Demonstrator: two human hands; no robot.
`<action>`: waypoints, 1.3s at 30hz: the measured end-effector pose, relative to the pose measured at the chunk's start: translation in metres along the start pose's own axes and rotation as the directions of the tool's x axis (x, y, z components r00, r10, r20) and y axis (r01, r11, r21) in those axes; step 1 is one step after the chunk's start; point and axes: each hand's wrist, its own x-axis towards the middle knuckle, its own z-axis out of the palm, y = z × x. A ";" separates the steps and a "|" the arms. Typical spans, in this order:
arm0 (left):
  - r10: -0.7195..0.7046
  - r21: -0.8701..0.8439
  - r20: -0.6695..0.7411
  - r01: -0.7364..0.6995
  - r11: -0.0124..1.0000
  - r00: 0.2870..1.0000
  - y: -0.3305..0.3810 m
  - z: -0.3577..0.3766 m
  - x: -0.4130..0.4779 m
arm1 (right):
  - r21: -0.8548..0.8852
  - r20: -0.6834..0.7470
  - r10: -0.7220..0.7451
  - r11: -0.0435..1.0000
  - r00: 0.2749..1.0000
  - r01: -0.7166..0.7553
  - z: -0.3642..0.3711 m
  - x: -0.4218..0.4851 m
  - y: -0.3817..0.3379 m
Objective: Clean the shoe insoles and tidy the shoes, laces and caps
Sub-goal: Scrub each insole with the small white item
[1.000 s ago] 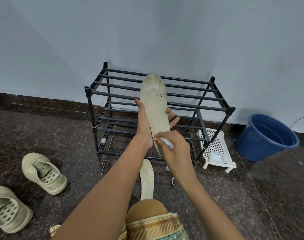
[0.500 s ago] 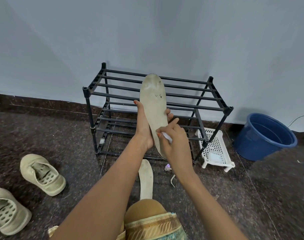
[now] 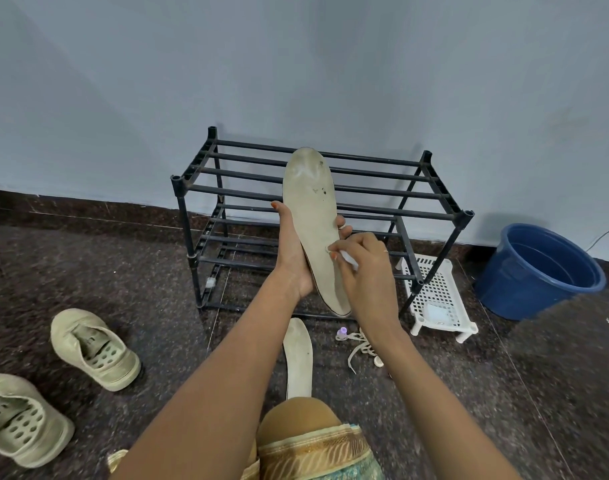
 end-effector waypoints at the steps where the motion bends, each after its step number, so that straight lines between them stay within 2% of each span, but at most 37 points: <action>1: 0.001 0.000 -0.005 -0.001 1.000 1.000 0.000 0.000 0.000 | 0.006 0.003 0.005 1.000 1.000 -0.006 0.000 0.000 0.000; 10: 0.071 -0.069 -0.064 -0.075 0.995 0.995 0.000 -0.006 0.004 | 0.055 0.093 -0.018 0.998 0.995 0.013 -0.002 -0.029 0.006; 23: 0.037 0.070 -0.055 -0.033 0.997 0.998 0.001 0.003 -0.002 | 0.016 -0.005 -0.002 1.000 1.000 0.002 0.000 0.010 -0.001; 27: 0.057 0.026 -0.054 -0.056 0.998 0.997 0.000 -0.001 0.000 | 0.011 0.037 -0.015 1.000 0.999 0.015 0.005 -0.002 0.000; 33: 0.091 -0.043 -0.058 -0.094 0.995 0.994 0.001 -0.005 0.004 | 0.118 0.117 -0.008 0.993 0.993 -0.006 0.002 -0.025 -0.005; 39: 0.053 0.025 -0.031 -0.052 0.998 0.998 -0.002 -0.002 0.003 | 0.010 0.058 0.016 1.000 0.998 -0.017 0.001 -0.002 -0.006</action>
